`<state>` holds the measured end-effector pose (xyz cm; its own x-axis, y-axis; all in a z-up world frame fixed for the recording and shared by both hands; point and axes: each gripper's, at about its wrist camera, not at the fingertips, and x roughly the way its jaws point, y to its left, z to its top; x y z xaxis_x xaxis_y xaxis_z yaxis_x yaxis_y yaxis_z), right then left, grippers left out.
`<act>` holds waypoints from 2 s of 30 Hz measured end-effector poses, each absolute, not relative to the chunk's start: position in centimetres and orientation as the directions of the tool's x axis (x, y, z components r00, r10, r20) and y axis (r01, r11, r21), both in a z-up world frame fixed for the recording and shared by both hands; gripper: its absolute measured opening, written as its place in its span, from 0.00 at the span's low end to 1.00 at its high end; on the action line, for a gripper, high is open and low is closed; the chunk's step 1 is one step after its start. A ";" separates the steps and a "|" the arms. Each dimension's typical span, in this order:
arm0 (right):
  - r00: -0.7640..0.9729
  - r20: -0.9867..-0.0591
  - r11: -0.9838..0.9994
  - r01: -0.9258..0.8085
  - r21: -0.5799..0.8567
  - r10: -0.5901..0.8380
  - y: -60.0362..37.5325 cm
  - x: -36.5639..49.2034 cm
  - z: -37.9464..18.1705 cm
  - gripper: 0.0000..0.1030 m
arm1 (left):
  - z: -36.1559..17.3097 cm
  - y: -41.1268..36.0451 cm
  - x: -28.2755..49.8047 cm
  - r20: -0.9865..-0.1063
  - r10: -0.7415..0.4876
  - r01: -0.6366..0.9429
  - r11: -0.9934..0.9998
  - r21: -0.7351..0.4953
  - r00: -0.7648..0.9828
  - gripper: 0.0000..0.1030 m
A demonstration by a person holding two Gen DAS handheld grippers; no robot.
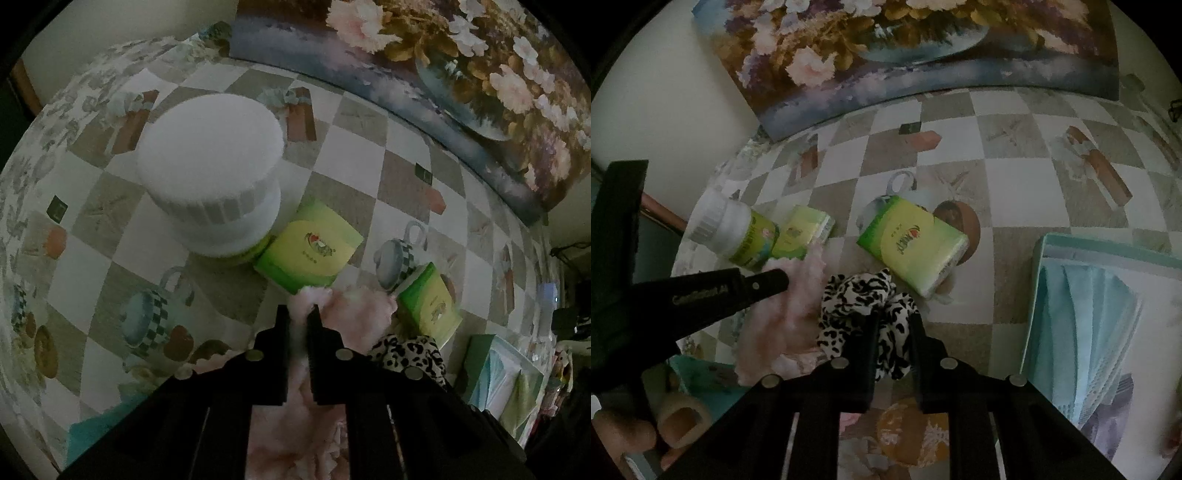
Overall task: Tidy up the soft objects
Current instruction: 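Grasp the pink towel with the left tool while the right tool grasps the leopard scrunchie, then lift the pink towel and leopard scrunchie and carry both toward the white tray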
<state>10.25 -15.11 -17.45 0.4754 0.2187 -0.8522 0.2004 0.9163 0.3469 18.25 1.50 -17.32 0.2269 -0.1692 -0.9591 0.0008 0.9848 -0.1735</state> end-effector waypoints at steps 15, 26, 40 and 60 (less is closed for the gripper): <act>0.480 -0.852 0.913 0.217 0.345 0.208 -15.6 10.0 -17.1 0.16 | -16.4 3.3 18.5 -0.947 -0.191 -0.048 0.976 -0.210 0.259 0.07; 0.498 -0.839 0.902 0.224 0.368 0.219 -16.3 9.8 -16.4 0.16 | -16.0 2.9 18.6 -0.934 -0.250 -0.035 0.963 -0.268 0.254 0.07; 0.533 -0.814 0.887 0.228 0.402 0.231 -17.3 9.5 -14.9 0.16 | -14.9 2.8 18.5 -0.900 -0.343 -0.024 0.932 -0.362 0.270 0.05; 0.615 -0.754 0.870 0.215 0.443 0.231 -18.7 8.3 -11.0 0.16 | -10.4 3.6 18.1 -0.833 -0.403 0.007 0.902 -0.433 0.381 0.05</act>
<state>8.28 -18.67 -10.96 0.6153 0.2310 -0.7537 0.2153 0.8705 0.4426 18.08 3.58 -10.38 0.3805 -0.4026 -0.8325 0.0071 0.9015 -0.4327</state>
